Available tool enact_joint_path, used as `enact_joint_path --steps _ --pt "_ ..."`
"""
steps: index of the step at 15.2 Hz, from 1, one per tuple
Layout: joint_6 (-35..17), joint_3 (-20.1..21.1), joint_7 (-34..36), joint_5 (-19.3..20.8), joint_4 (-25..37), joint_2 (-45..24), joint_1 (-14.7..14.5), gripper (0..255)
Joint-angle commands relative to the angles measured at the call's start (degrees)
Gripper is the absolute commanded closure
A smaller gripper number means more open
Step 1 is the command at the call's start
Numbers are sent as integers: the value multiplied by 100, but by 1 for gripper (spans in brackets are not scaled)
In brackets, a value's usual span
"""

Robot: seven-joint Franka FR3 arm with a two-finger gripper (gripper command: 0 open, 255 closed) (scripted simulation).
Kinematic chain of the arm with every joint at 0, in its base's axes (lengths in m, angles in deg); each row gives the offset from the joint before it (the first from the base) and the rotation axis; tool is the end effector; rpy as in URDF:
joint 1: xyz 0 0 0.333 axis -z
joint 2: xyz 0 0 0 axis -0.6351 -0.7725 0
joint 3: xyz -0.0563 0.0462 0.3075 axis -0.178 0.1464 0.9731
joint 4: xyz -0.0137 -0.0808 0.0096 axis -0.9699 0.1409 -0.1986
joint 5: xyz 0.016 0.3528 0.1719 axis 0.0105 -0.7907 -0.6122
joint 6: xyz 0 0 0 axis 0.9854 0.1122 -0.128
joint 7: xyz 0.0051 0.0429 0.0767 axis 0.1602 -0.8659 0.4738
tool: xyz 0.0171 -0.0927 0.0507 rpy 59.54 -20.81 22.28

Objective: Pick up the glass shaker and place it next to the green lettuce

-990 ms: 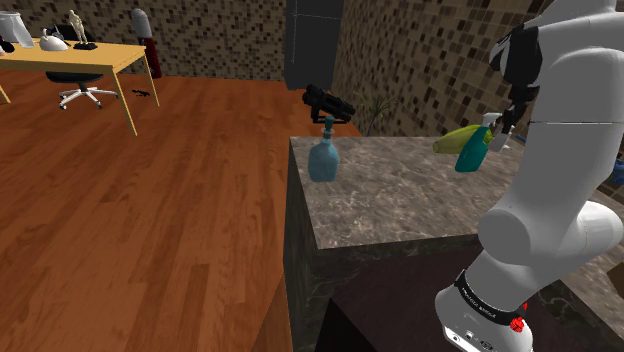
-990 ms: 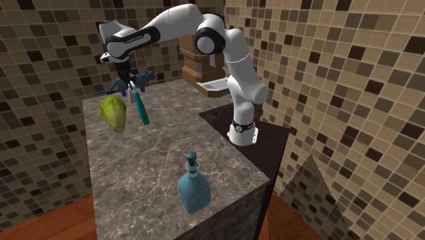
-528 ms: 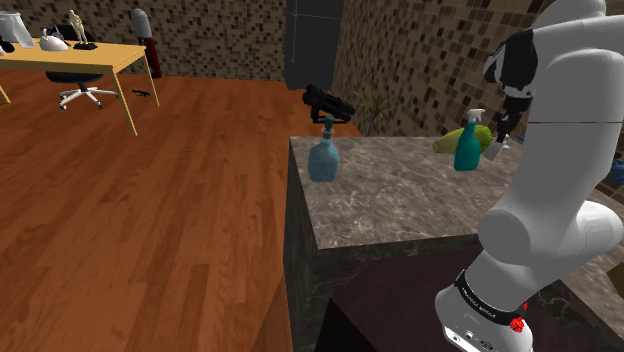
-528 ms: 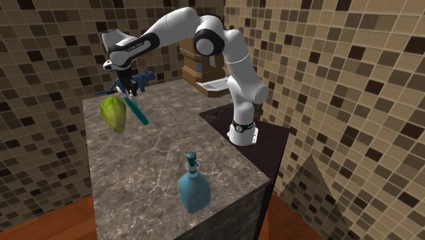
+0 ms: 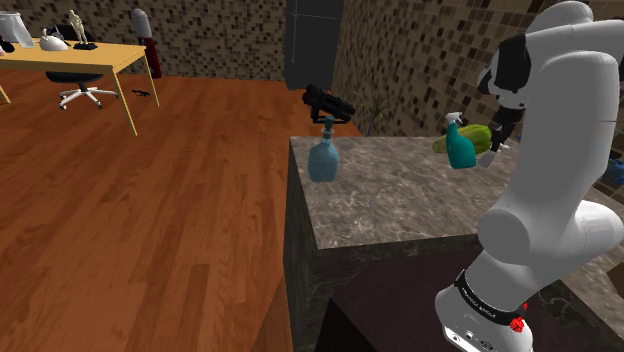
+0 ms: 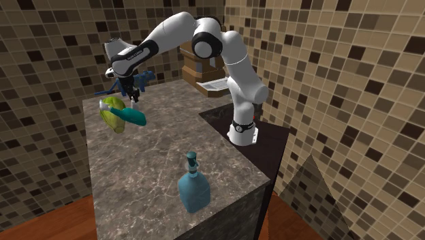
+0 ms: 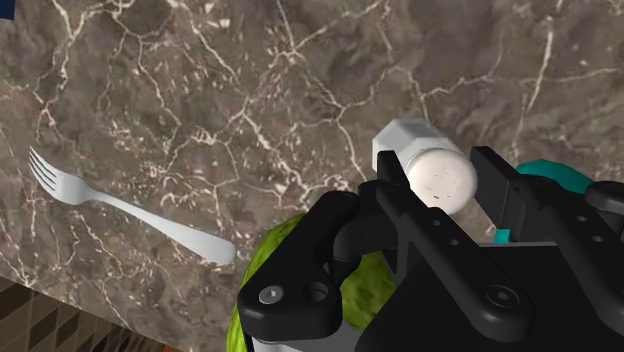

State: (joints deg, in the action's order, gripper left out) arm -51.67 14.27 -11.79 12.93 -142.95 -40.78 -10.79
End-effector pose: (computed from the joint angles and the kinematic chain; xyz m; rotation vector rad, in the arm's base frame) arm 0.2420 -0.6048 0.3778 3.0614 -0.1609 -0.2332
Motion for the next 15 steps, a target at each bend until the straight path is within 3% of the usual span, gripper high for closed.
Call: enact_joint_path --steps 1,6,7,12,15 --pt "-26 7 -4 -12 -9 -15 6 255" --pt "-26 7 -4 -12 -9 -15 6 255" --pt "-26 7 -4 -12 -9 -15 7 0" --pt "-26 7 -4 -12 -9 -15 6 0" --pt "462 -93 103 155 306 198 -98 0"
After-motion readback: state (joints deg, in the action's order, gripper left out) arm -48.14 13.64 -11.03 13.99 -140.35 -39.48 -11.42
